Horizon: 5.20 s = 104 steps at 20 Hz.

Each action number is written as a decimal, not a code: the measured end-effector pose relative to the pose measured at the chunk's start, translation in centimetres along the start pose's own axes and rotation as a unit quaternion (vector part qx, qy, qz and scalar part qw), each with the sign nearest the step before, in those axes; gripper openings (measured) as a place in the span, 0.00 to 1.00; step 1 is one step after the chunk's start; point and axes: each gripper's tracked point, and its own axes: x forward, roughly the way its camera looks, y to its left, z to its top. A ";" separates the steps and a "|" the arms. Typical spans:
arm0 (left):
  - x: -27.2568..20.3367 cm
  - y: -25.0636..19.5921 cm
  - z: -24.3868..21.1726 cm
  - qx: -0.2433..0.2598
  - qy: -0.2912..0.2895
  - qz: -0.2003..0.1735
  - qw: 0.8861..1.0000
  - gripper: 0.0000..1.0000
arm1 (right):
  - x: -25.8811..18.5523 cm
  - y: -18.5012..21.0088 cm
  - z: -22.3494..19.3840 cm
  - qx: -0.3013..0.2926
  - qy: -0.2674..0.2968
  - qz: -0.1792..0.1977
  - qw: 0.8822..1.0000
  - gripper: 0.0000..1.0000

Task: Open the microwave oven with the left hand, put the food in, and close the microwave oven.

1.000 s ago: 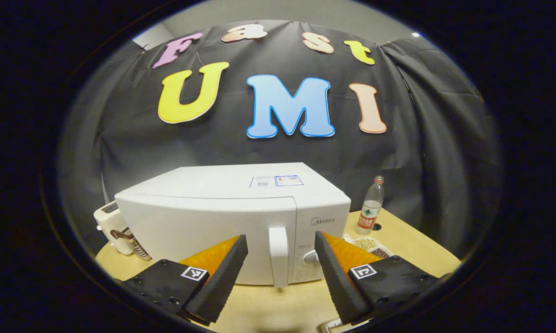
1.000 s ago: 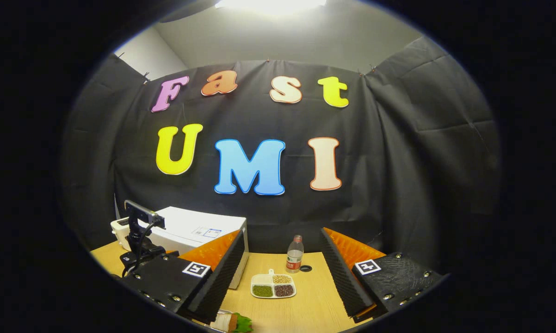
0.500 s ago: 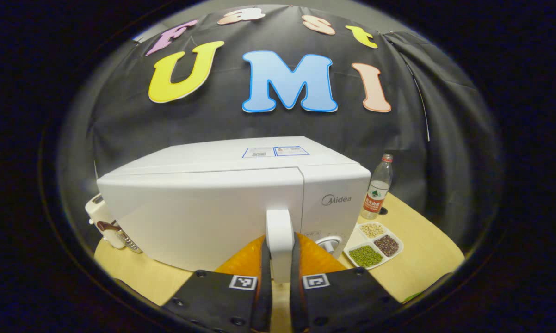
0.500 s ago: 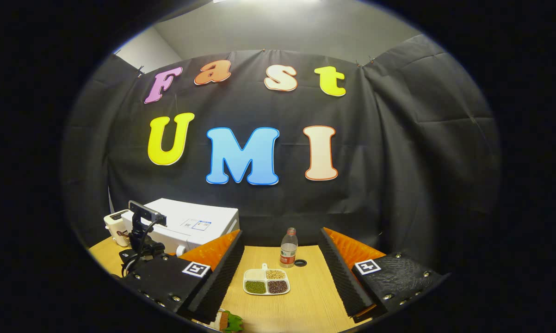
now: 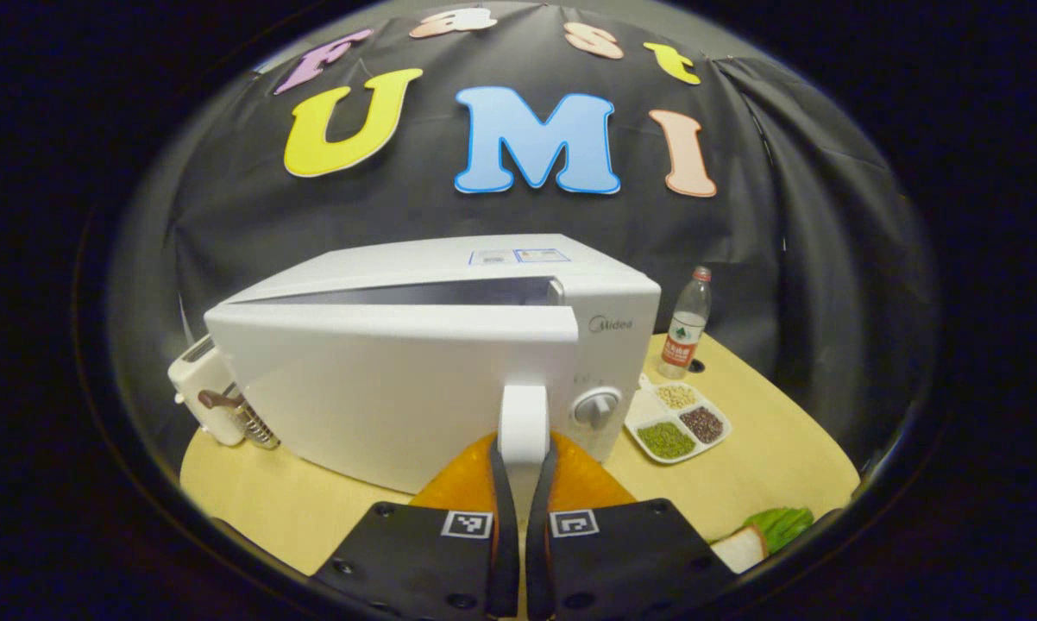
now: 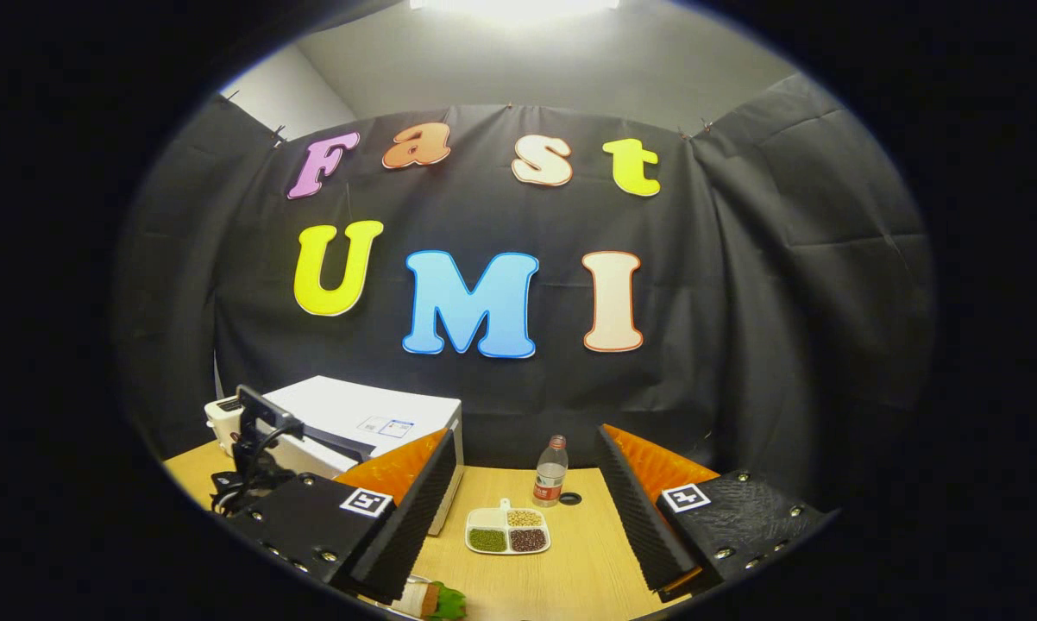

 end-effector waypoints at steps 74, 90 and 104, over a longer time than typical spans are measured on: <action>-33.0 6.1 19.7 0.033 -0.255 0.044 0.965 0.99 | -7.9 10.4 -31.9 0.268 0.479 0.161 0.820 0.45; -31.9 9.6 21.6 0.007 -0.247 0.058 0.967 0.99 | -4.5 17.0 -18.8 0.384 0.362 0.273 0.804 0.16; -33.3 21.9 21.9 0.002 -0.264 0.054 0.963 0.95 | 8.0 30.9 -17.2 0.507 0.293 0.214 0.782 0.16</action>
